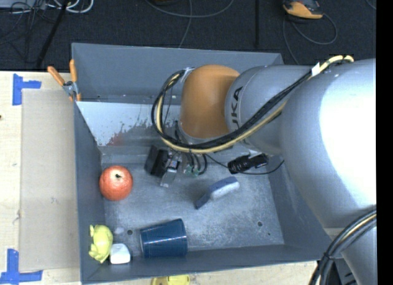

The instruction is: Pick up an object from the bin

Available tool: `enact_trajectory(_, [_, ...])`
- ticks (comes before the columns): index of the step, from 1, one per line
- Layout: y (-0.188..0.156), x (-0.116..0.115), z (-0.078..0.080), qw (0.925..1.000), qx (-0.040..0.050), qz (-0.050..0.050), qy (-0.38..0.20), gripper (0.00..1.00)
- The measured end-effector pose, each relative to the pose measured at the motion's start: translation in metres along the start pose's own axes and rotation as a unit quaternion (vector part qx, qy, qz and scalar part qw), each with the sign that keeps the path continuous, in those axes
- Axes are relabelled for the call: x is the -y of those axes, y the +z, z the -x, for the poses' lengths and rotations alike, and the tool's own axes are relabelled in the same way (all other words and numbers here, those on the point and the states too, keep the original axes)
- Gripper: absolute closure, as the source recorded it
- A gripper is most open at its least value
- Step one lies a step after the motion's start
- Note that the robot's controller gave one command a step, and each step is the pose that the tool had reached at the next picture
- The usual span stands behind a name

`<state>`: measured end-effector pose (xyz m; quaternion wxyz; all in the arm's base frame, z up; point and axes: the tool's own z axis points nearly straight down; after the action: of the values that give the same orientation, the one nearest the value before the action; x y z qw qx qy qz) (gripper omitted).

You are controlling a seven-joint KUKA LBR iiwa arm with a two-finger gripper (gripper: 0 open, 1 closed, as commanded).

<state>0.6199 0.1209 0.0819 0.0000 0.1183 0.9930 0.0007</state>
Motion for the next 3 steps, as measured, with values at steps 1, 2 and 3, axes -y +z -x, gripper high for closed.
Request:
enact_trajectory(1, [-0.01, -0.002, -0.01, 0.9989, -0.0017, -0.002, 0.047, 1.0])
enact_trajectory(2, [-0.037, -0.012, -0.019, 0.9948, -0.0007, -0.001, 0.101, 1.0])
enact_trajectory(3, [-0.044, -0.013, -0.022, 0.9957, -0.0009, -0.002, 0.093, 1.0])
